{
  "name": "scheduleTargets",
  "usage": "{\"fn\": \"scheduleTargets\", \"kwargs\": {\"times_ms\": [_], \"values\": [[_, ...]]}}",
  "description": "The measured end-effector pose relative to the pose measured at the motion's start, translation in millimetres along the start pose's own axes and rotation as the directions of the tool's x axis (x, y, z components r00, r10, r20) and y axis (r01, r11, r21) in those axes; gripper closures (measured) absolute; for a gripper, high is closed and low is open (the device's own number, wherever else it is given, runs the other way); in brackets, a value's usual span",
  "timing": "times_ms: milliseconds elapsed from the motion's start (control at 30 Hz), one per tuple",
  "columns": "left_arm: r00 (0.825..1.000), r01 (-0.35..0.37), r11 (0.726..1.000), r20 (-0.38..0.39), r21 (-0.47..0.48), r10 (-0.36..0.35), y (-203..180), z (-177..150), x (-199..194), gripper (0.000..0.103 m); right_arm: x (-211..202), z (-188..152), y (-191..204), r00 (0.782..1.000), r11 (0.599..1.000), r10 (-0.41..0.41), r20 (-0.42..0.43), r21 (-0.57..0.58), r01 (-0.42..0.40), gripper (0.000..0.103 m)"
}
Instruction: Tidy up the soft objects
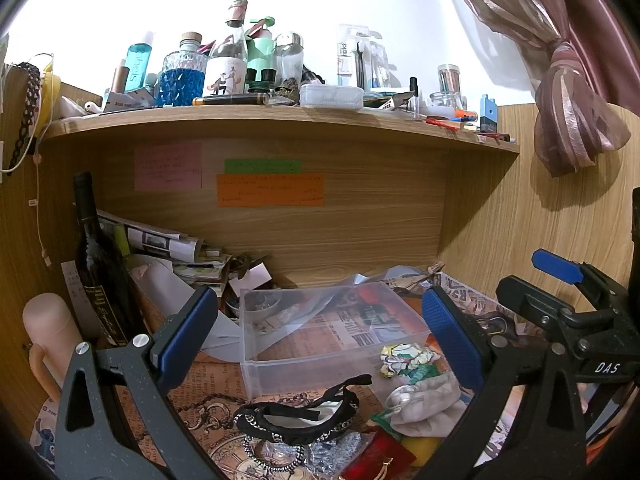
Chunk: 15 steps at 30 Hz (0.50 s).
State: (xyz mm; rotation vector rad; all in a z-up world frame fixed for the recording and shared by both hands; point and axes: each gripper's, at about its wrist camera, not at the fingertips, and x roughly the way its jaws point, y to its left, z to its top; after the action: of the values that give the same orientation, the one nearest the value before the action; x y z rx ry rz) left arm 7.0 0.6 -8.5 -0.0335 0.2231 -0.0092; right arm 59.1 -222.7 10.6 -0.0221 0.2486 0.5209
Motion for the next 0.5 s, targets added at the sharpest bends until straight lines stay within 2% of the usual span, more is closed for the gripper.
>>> {"fn": "scheduleTargets", "kwargs": {"times_ms": [500], "values": [[1.000, -0.001, 1.000, -0.002, 0.001, 0.001, -0.7, 0.5, 0.5, 0.000, -0.6, 0.0, 1.5, 1.000, 1.000, 0.003, 0.000, 0.001, -0.003, 0.000]]}}
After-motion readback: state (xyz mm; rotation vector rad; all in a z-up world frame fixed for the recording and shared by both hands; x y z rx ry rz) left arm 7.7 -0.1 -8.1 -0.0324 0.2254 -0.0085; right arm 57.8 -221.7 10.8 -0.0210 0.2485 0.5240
